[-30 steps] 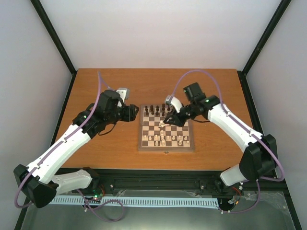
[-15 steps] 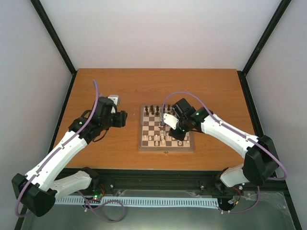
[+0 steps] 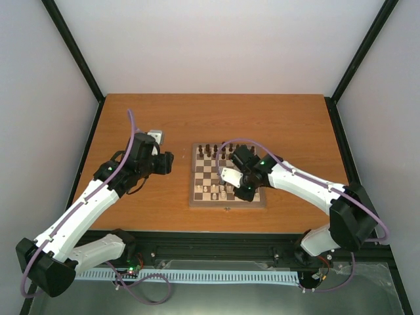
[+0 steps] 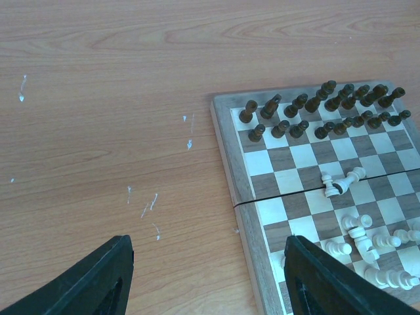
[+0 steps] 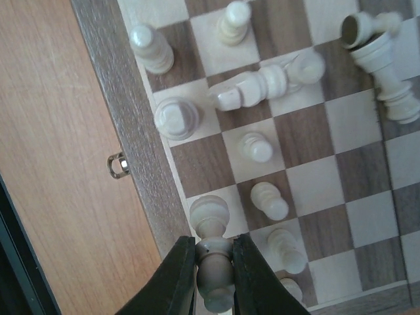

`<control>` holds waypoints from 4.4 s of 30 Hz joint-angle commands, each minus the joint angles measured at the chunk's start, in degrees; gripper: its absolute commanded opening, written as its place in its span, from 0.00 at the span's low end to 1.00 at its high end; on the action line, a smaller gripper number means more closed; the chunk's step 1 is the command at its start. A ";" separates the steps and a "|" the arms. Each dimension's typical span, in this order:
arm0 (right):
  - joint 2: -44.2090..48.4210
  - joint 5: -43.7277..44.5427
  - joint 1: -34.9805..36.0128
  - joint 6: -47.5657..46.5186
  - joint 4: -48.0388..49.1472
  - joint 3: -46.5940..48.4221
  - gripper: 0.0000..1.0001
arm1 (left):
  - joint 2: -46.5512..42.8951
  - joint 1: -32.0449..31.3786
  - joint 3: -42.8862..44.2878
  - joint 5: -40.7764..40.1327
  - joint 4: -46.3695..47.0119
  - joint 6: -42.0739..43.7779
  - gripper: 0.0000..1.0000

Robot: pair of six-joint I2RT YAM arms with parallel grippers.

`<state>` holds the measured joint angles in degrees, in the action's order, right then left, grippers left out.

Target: Set up the chess pieces on the board

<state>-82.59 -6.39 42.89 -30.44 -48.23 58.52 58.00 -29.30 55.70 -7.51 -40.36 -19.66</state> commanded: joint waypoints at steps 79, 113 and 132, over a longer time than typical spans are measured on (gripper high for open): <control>16.39 -12.26 -25.11 5.86 8.10 -6.16 0.41 | 43.30 -16.14 23.38 14.09 7.52 21.15 0.46; 14.46 -17.21 -28.23 3.89 5.61 -5.93 0.42 | 58.90 -15.91 30.87 10.24 -2.28 21.07 0.40; 0.66 -25.15 -28.27 6.45 3.47 4.74 0.41 | 53.92 -15.00 22.30 18.52 13.00 18.04 0.27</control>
<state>-80.42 -28.58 15.03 -25.06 -44.29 60.38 113.27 -44.40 79.94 6.20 -32.97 -0.36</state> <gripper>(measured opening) 0.413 0.313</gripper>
